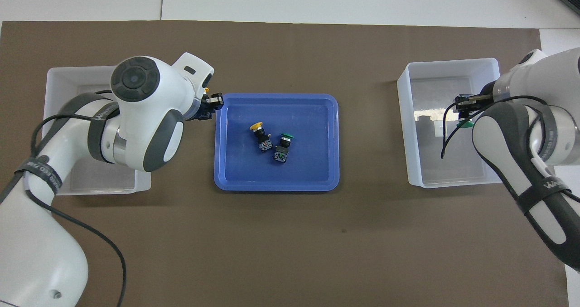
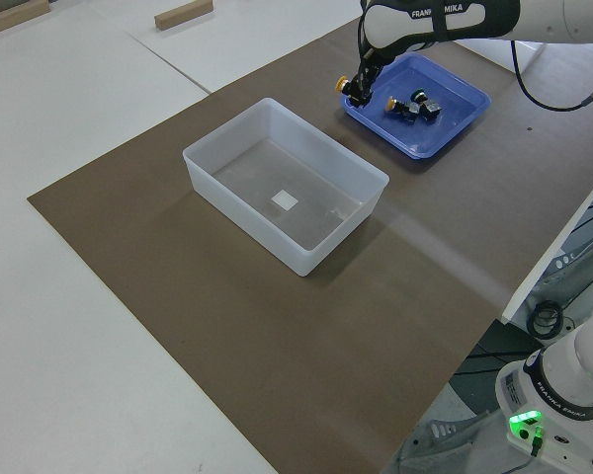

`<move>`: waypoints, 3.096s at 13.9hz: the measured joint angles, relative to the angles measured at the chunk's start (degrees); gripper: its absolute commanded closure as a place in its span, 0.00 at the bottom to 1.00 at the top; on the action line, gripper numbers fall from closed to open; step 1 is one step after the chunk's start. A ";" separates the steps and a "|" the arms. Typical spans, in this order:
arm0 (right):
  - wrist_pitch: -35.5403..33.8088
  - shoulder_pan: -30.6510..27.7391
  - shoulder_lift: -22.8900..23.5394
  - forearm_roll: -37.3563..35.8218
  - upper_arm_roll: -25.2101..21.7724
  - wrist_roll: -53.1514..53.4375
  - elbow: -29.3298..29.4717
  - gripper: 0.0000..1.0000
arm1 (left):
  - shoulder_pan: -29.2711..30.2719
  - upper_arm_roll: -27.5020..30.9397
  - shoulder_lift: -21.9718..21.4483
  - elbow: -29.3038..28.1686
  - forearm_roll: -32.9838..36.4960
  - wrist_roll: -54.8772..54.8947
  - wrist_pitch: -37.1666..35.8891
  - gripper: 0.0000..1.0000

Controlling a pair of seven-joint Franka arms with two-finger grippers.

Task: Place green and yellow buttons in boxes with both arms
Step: 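Carry the yellow button with the left gripper while the right gripper carries green, then open the left gripper and the right gripper to drop buttons into bins, then move the right gripper back over the tray toward a green button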

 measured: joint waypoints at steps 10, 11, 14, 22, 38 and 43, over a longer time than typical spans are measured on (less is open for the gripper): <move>13.71 -0.01 1.95 0.00 0.19 0.00 -8.81 0.00 | 17.08 0.30 -1.57 1.77 0.01 23.49 -8.76 1.00; 13.72 0.03 1.84 0.00 0.23 0.00 -8.59 0.00 | 18.00 0.31 -1.83 0.09 0.01 25.25 -7.86 1.00; 12.45 1.15 -0.26 0.02 0.79 2.14 -7.11 0.00 | 19.87 0.28 -3.85 -8.87 0.01 27.72 -0.05 1.00; 0.59 20.61 -2.98 0.03 1.96 37.39 3.32 0.00 | 20.36 -0.17 -5.83 -16.07 0.01 28.35 6.31 0.09; 11.40 37.48 10.37 -2.99 1.64 58.52 3.40 0.00 | 16.42 -1.56 -4.02 3.39 -1.27 18.93 -11.21 0.11; 12.66 37.87 11.02 -3.41 1.50 65.11 2.85 0.00 | 13.42 -1.63 -3.62 3.21 -1.27 15.12 -11.28 0.11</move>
